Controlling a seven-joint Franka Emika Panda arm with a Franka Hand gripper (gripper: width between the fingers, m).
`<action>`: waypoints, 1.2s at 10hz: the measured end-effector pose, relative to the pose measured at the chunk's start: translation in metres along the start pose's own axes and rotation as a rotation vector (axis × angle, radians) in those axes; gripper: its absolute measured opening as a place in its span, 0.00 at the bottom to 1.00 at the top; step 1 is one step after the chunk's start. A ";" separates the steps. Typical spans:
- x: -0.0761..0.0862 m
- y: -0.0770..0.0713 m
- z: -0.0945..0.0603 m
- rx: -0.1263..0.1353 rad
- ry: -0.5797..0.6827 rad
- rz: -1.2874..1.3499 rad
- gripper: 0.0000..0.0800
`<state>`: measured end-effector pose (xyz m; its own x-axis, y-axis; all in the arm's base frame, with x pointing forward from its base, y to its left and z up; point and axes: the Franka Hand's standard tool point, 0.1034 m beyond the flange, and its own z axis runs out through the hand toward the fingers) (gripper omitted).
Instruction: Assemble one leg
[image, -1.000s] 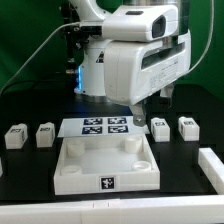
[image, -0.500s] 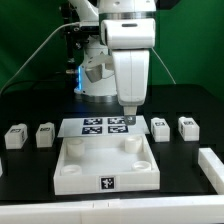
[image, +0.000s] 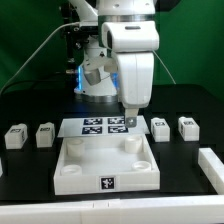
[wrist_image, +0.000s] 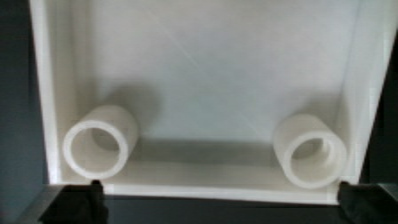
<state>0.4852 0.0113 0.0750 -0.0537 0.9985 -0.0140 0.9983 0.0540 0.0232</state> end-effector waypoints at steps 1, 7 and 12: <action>-0.009 -0.025 0.014 0.015 0.002 0.017 0.81; -0.029 -0.054 0.059 0.071 0.016 0.069 0.81; -0.030 -0.055 0.060 0.074 0.016 0.076 0.37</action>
Offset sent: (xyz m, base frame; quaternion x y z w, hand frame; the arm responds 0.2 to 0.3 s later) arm -0.0264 -0.0086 -0.0263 0.0092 0.0117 0.0071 0.9999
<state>0.4335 -0.0221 0.0142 0.0223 0.9998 0.0007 0.9985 -0.0222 -0.0503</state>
